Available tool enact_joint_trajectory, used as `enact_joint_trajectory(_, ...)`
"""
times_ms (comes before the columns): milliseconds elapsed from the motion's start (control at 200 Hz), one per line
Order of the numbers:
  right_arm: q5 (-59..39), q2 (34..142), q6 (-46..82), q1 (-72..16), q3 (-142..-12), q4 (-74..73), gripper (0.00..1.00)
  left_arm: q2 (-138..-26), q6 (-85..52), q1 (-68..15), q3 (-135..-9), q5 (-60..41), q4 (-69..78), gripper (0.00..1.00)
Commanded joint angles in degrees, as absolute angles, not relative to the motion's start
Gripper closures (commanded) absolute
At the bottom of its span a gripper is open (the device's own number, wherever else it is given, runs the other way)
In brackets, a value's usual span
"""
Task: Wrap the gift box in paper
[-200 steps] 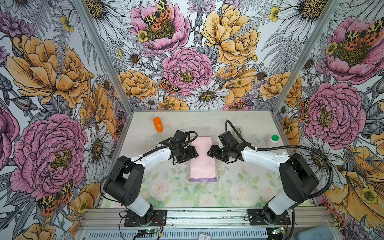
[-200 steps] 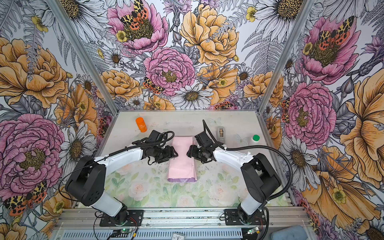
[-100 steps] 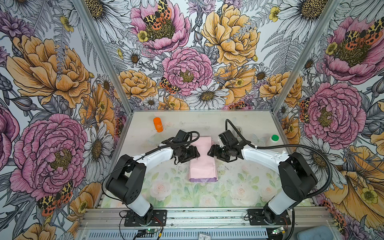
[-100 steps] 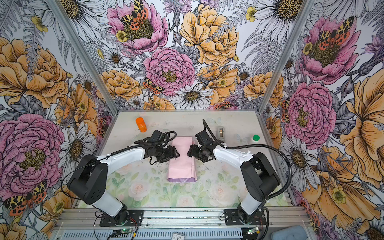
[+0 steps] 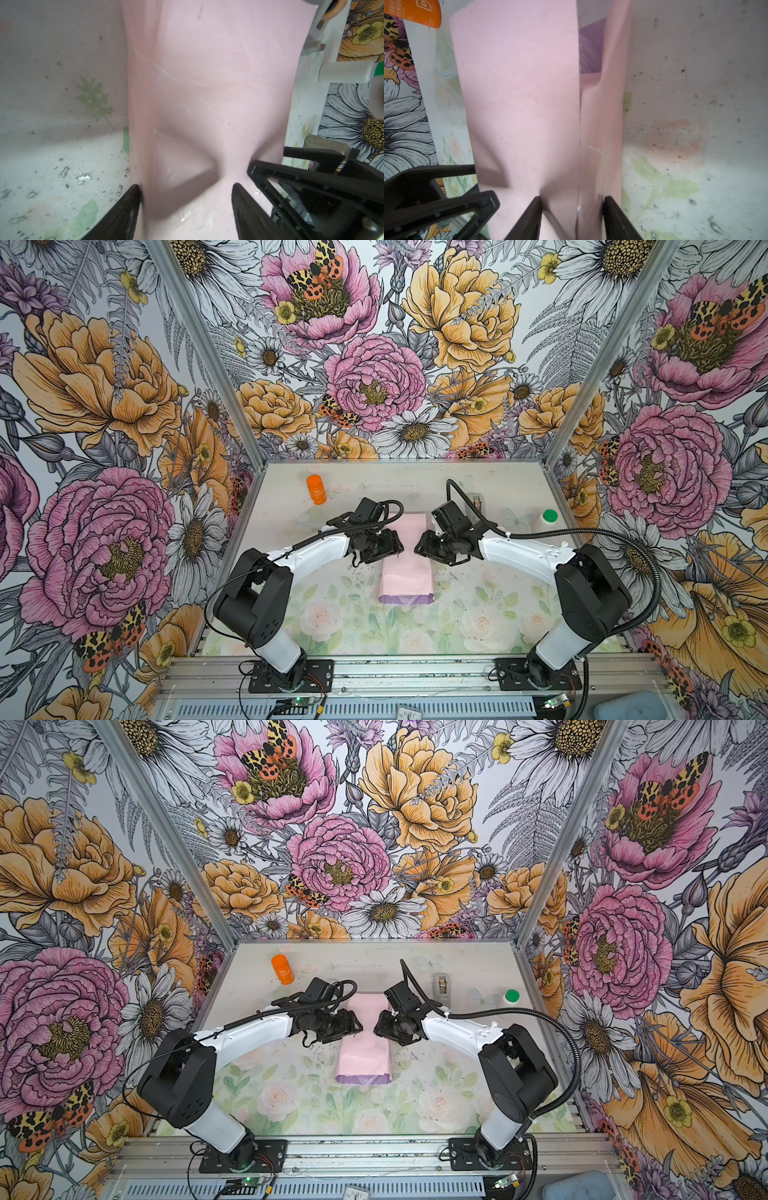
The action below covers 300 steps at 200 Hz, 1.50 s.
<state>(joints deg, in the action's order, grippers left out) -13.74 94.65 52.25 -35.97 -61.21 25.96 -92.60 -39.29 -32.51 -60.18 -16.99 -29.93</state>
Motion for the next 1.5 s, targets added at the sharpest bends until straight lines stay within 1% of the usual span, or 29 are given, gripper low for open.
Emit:
enact_joint_trajectory(0,-12.1,95.4,53.0,-36.5,-62.0,25.4,0.56,-93.2,-39.4,-33.0,-62.0,-14.7,-30.9,0.29)
enact_joint_trajectory(235,-10.9,95.2,53.7,-36.6,-61.0,25.2,0.65,-91.5,-39.7,-30.6,-60.7,-13.2,-32.1,0.28)
enact_joint_trajectory(345,-10.5,95.1,53.9,-36.7,-61.0,25.2,0.67,-90.8,-40.3,-29.5,-59.3,-13.1,-32.1,0.30)
enact_joint_trajectory(510,-10.4,95.9,54.3,-37.5,-62.0,25.1,0.68,-91.6,-40.0,-30.1,-59.2,-13.0,-32.0,0.33)
enact_joint_trajectory(680,-9.9,96.2,54.8,-38.3,-62.8,24.7,0.68,-93.1,-39.9,-30.7,-59.2,-11.3,-31.6,0.40)
enact_joint_trajectory(725,-9.9,96.1,54.8,-38.2,-63.0,24.7,0.67,-93.3,-39.8,-30.7,-59.2,-10.8,-31.6,0.40)
enact_joint_trajectory(836,-10.7,95.0,54.0,-37.4,-62.7,24.8,0.56,-93.9,-39.1,-30.7,-59.0,-10.1,-31.7,0.42)
enact_joint_trajectory(936,-11.5,92.0,53.4,-35.6,-61.3,25.3,0.44,-94.3,-38.9,-30.9,-58.6,-10.0,-31.8,0.43)
enact_joint_trajectory(1081,-12.5,90.0,51.1,-34.1,-62.1,28.6,0.38,-94.0,-38.8,-31.0,-58.3,-9.6,-31.8,0.44)
enact_joint_trajectory(1206,-14.1,92.3,49.4,-34.3,-64.3,30.7,0.36,-93.8,-38.7,-31.0,-58.5,-9.5,-31.7,0.44)
enact_joint_trajectory(1381,-13.7,95.3,48.3,-34.4,-66.1,31.0,0.36,-93.7,-38.6,-31.0,-58.6,-9.4,-31.7,0.44)
enact_joint_trajectory(1496,-14.5,97.5,47.7,-34.6,-67.3,31.0,0.42,-93.8,-38.6,-31.1,-58.5,-9.1,-31.7,0.44)
